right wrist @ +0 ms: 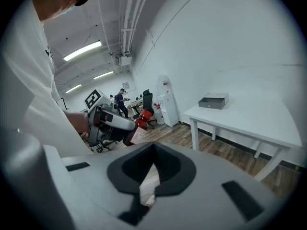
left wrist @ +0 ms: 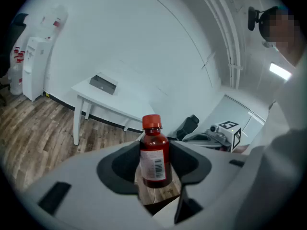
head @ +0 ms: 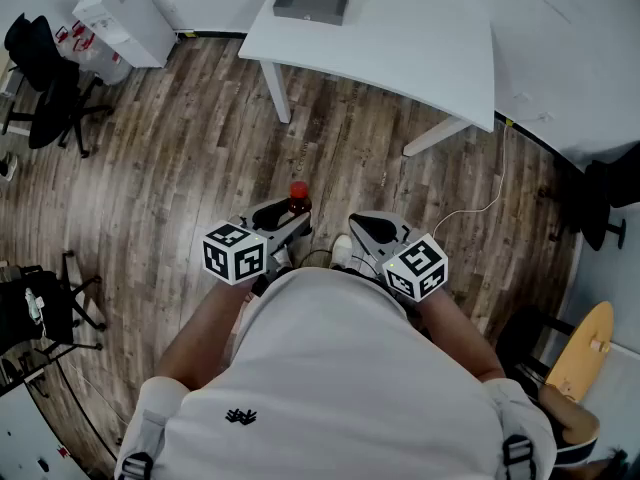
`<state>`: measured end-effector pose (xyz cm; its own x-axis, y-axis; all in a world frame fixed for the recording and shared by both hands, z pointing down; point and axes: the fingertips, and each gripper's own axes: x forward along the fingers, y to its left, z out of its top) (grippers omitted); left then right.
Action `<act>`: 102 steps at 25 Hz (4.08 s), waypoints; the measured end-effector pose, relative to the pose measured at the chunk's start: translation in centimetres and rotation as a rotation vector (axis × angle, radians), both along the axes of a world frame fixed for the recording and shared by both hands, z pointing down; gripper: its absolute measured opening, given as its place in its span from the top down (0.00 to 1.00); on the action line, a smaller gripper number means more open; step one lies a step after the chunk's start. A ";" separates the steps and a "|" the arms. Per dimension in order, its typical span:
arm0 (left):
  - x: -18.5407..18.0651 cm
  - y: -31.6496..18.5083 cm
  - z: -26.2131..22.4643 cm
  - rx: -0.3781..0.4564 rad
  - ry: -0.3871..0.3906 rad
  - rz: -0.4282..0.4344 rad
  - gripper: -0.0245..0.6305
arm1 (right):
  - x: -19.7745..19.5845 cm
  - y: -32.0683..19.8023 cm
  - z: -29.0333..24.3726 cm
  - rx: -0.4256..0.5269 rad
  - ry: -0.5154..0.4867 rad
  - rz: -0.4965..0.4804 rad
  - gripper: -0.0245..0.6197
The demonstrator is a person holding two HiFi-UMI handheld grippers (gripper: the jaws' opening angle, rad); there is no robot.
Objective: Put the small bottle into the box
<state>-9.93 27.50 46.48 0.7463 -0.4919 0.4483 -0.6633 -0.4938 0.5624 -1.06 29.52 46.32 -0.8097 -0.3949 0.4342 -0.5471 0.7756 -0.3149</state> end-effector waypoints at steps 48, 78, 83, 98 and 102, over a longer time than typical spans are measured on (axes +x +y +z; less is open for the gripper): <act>0.7 -39.3 1.8 -0.020 -0.115 0.031 0.66 | 3.8 -32.2 1.1 -0.042 -0.029 0.148 0.95; -0.2 -61.4 13.2 -0.216 -0.513 -0.032 0.67 | 12.0 -47.6 2.2 -0.136 -0.099 0.101 0.95; -0.6 -61.3 15.1 -0.266 -0.559 -0.018 0.67 | 12.4 -47.9 2.7 -0.155 -0.103 0.110 0.95; -0.5 -60.8 17.9 -0.386 -0.701 0.016 0.67 | 13.3 -48.2 3.8 -0.187 -0.127 0.115 0.95; -0.6 -60.6 17.7 -0.393 -0.706 0.020 0.67 | 13.4 -48.2 3.8 -0.187 -0.127 0.114 0.95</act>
<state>-10.49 -33.14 64.22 0.2298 -0.1899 0.9545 -0.9198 -0.3628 0.1493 12.30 -18.71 50.13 -0.8173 -0.4094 0.4055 -0.5745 0.6330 -0.5188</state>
